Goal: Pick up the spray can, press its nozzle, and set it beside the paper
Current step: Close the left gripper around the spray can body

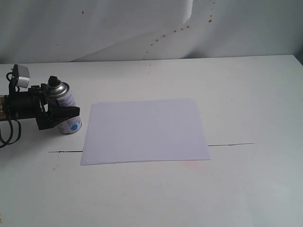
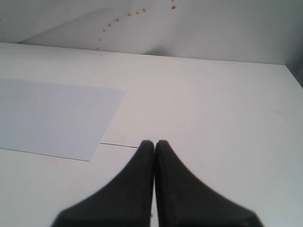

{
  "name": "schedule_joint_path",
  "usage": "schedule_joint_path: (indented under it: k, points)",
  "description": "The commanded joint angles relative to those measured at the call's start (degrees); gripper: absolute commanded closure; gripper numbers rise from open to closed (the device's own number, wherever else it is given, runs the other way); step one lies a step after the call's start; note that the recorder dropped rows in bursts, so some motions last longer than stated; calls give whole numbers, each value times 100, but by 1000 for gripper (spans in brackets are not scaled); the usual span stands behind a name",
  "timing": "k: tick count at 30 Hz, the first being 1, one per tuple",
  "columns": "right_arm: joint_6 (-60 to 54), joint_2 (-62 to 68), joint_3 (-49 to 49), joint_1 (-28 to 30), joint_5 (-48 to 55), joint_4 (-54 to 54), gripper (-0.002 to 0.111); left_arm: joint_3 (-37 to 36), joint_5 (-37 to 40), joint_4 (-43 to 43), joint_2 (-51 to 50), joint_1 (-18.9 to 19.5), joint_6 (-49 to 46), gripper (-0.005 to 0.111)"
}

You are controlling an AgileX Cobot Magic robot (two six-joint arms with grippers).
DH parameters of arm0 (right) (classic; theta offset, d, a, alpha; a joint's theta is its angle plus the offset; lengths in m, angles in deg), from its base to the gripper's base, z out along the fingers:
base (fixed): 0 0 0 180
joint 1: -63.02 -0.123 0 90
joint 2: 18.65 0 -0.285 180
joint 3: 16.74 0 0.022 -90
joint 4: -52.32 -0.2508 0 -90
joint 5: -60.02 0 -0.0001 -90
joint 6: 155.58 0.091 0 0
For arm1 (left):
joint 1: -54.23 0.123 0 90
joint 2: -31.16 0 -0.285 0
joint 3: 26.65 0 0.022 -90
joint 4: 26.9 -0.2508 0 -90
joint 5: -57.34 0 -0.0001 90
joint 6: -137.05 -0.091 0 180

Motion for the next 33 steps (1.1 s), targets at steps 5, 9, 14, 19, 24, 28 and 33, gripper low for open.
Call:
schedule_joint_path:
  k: [5, 9, 14, 19, 24, 28, 33]
  points:
    - [-14, -35, -22, -1, -28, -3, 108, 12, -54, 44, -38, -28, 266, 26]
    - [-14, -35, -22, -1, -28, -3, 108, 12, -54, 44, -38, -28, 266, 26]
    - [-14, -35, -22, -1, -28, -3, 108, 12, -54, 22, -38, -28, 264, 26]
    - [-14, -35, -22, -1, -28, -3, 108, 12, -54, -147, -101, -28, 253, 26]
    - [-14, -35, -22, -1, -28, -3, 108, 12, -54, -106, -184, -28, 242, 26]
    - [-14, -35, -22, -1, -28, -3, 108, 12, -54, -63, -196, -28, 212, 26]
    - [-14, -35, -22, -1, -28, -3, 108, 12, -54, -33, -199, -28, 71, 28]
